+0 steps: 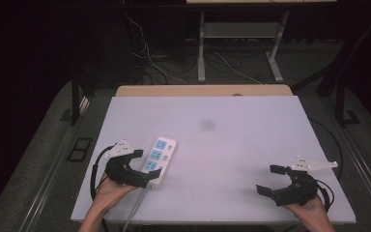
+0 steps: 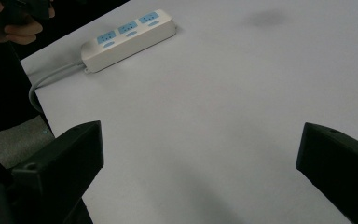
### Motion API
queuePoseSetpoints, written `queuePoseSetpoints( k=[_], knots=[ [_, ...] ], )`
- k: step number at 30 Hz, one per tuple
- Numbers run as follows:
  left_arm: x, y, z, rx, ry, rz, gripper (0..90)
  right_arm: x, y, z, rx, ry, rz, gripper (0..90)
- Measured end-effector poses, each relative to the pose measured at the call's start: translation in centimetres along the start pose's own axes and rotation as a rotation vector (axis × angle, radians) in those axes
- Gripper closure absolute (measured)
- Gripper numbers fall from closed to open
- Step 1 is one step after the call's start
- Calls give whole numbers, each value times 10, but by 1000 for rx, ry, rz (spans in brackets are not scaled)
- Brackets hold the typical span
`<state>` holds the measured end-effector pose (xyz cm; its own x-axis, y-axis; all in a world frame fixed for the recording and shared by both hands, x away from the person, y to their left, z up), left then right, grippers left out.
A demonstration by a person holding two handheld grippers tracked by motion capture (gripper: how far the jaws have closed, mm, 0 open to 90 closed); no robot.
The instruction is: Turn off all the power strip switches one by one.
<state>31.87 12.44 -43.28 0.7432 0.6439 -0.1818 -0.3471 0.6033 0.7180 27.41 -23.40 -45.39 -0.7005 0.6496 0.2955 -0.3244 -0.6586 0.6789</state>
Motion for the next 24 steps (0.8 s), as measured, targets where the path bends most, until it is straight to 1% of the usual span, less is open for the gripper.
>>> queuePoseSetpoints(
  k=[11,15,17,21,24],
  knots=[
    [4,-1,7,47,-21,5,0,-1,-1,-1,7,-2,1,5],
    [5,0,10,70,-29,-1,0,-1,-1,-1,7,0,1,5],
    [5,0,12,86,-40,0,0,0,-2,-1,10,-2,2,5],
    [8,0,13,133,-67,9,0,0,-2,-1,11,-1,2,5],
    [11,-1,14,161,-79,13,13,0,-3,-2,13,-1,1,5]
  ],
)
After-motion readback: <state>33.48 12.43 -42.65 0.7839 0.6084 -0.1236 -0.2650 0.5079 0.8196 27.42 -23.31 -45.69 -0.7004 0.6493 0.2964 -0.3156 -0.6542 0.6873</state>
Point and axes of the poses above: each handheld gripper's, and its own axes: y roughly backward along the jaws, z roughly out of its top, x roughly to its left, the point moved 9 cm from there along -y, roughly forward along the jaws, and after that the axes turned 14 degrees about x, right-handed, at the moved point
